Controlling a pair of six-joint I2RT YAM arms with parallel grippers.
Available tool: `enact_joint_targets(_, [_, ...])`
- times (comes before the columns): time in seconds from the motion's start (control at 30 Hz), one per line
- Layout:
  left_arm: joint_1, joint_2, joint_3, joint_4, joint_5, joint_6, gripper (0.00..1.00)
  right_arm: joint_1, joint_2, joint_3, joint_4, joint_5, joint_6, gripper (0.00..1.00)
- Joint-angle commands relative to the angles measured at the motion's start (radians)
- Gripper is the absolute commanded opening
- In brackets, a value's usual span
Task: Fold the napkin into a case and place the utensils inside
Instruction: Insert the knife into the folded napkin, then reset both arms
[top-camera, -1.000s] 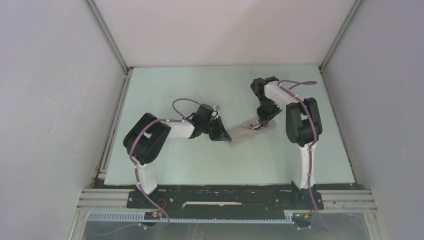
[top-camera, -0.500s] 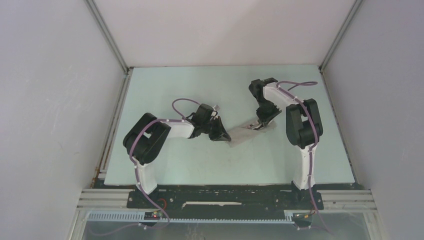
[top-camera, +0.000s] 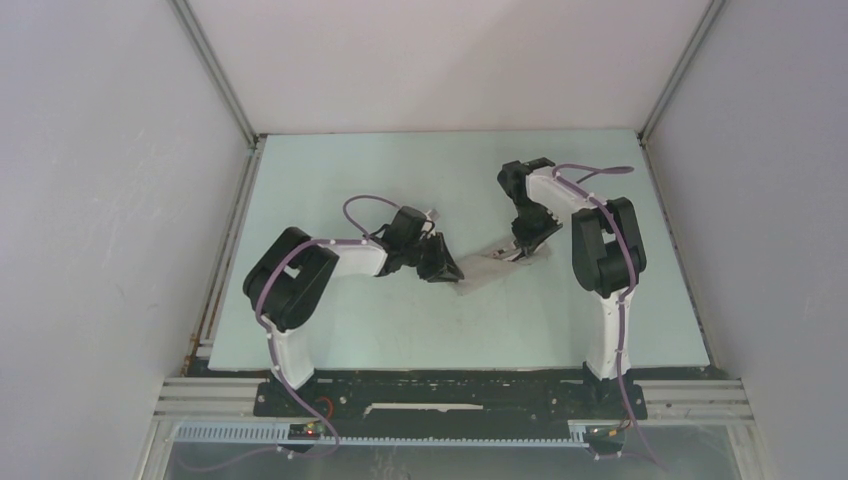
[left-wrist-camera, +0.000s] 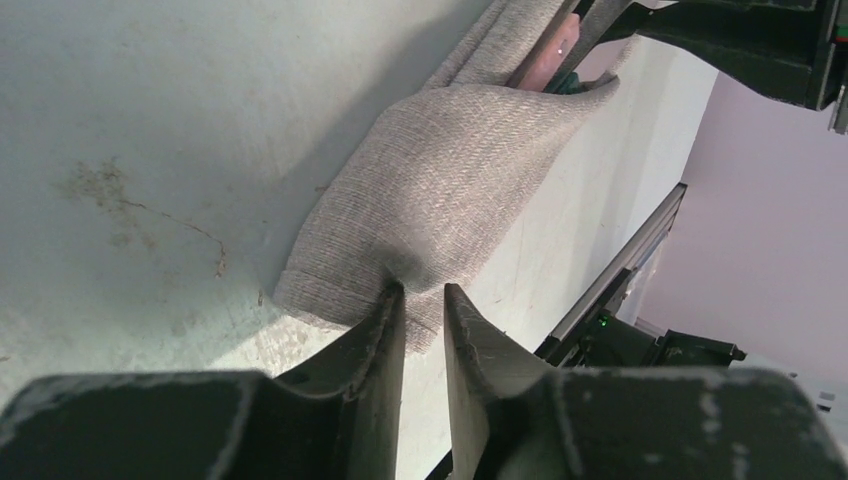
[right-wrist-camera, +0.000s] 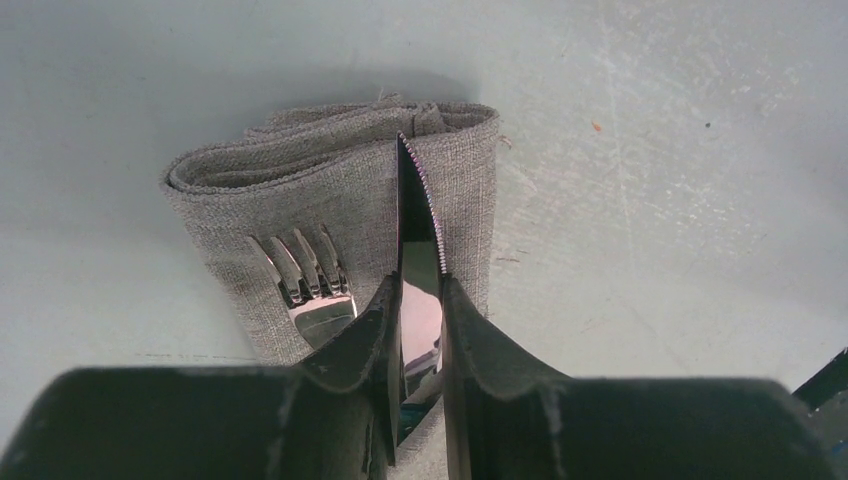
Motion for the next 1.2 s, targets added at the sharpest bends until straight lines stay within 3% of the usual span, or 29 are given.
enact_joint_targets(0.0, [0.002,-0.083,0.019,-0.019,-0.018,0.048,0.3,0.008,-0.067,-0.012,-0.001,-0.057,-0.013,0.21])
enact_joint_targets(0.2, [0.002,-0.118,0.057,-0.091,-0.041,0.103,0.35,0.009,-0.089,-0.034,0.024,-0.07,-0.031,0.3])
enact_joint_targets(0.37, [0.002,-0.161,0.064,-0.112,-0.049,0.121,0.38,0.017,-0.134,-0.034,0.015,-0.044,-0.042,0.47])
enact_joint_targets(0.5, [0.0,-0.21,0.071,-0.166,-0.049,0.133,0.4,0.016,-0.163,-0.019,-0.004,-0.024,-0.071,0.73])
enact_joint_targets(0.63, [0.0,-0.303,0.07,-0.243,-0.078,0.174,0.41,0.016,-0.25,-0.002,-0.035,0.028,-0.145,0.83])
enact_joint_targets(0.9, [0.001,-0.639,0.152,-0.496,-0.228,0.35,0.47,0.141,-0.651,-0.081,0.057,0.172,-0.633,0.94])
enact_joint_targets(1.0, [0.003,-0.771,0.221,-0.608,-0.322,0.428,0.49,0.218,-0.881,-0.171,0.147,0.1,-0.857,1.0])
enact_joint_targets(1.07, [0.003,-0.832,0.282,-0.677,-0.378,0.474,0.51,0.241,-0.993,-0.187,0.157,0.035,-0.925,1.0])
enact_joint_targets(1.1, [0.003,-0.855,0.325,-0.72,-0.412,0.502,0.59,0.253,-1.045,-0.185,0.145,0.031,-0.936,1.0])
enact_joint_targets(1.17, [0.002,-0.902,0.393,-0.775,-0.463,0.537,0.64,0.268,-1.134,-0.169,0.118,0.03,-0.957,1.0])
